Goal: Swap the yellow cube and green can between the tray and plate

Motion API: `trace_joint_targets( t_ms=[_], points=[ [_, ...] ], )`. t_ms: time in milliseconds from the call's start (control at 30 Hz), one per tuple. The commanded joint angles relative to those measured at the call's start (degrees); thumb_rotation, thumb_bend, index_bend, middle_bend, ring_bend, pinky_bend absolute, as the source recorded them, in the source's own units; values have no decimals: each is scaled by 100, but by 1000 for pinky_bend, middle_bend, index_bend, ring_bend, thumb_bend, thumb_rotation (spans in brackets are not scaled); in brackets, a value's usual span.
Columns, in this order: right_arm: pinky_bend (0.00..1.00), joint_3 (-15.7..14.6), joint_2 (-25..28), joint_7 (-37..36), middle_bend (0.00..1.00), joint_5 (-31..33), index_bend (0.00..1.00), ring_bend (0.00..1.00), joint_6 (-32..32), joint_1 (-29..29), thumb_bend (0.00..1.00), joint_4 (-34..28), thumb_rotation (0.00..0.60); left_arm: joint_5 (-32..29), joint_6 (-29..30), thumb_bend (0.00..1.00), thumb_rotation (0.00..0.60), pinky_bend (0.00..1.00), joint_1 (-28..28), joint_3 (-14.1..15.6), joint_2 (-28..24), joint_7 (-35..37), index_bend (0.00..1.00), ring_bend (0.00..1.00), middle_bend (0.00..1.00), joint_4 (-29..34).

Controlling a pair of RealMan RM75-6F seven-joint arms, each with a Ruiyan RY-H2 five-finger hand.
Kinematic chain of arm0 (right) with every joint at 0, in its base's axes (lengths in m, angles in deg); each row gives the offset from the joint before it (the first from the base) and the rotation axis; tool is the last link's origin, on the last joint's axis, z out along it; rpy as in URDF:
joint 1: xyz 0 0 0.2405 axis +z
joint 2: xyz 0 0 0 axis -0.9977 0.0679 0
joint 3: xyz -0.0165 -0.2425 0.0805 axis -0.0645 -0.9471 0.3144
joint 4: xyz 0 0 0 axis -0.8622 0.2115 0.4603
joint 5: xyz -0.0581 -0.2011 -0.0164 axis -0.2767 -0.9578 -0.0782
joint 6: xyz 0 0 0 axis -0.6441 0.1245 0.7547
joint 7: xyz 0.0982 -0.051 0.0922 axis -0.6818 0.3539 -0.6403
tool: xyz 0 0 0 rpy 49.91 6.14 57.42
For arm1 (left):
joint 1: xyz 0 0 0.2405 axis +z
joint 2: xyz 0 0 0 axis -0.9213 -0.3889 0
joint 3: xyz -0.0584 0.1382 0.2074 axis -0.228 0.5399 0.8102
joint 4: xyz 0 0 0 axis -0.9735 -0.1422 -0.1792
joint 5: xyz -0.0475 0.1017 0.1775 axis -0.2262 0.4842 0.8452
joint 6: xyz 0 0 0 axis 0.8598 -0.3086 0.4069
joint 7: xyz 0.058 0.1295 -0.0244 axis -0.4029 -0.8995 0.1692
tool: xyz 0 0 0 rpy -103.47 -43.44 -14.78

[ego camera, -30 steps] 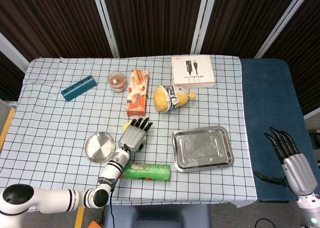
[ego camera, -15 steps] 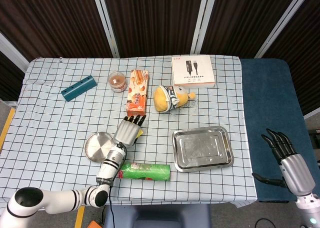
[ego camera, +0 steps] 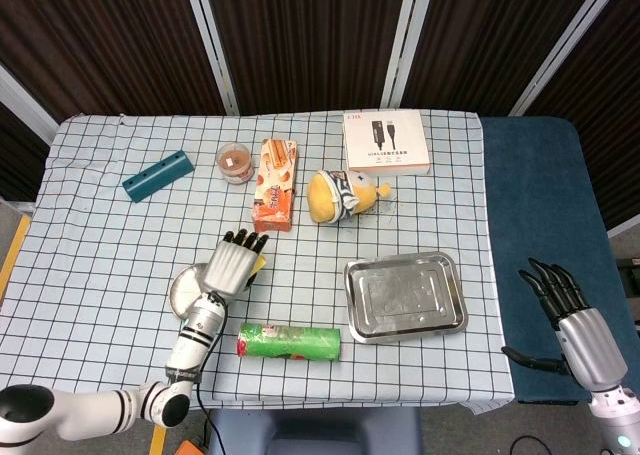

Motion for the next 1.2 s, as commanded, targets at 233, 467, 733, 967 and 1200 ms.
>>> trace_joint_targets(
  t_ms=[233, 467, 733, 967, 1200],
  points=[
    [0, -15, 8, 45, 0, 21, 0, 0, -79, 26, 21, -42, 600, -869, -161, 659, 600, 811, 665, 539, -1671, -488, 263, 549, 468, 2073],
    [0, -1, 3, 74, 0, 64, 0, 0, -117, 38, 21, -69, 600, -747, -235, 603, 600, 725, 771, 674, -1827, -325, 234, 464, 397, 2349],
    [0, -9, 23, 77, 0, 86, 0, 0, -165, 51, 22, -87, 600, -628, -240, 432, 600, 348, 816, 619, -1773, -111, 0, 48, 10, 2307],
    [0, -27, 25, 68, 0, 45, 0, 0, -132, 43, 21, -77, 600, -338, -184, 386, 600, 163, 904, 613, -1985, 128, 0, 0, 0, 2556],
    [0, -24, 11, 80, 0, 50, 0, 0, -121, 38, 21, -71, 600, 13, -155, 379, 600, 146, 1029, 675, -2222, 412, 0, 0, 0, 2666]
  ],
)
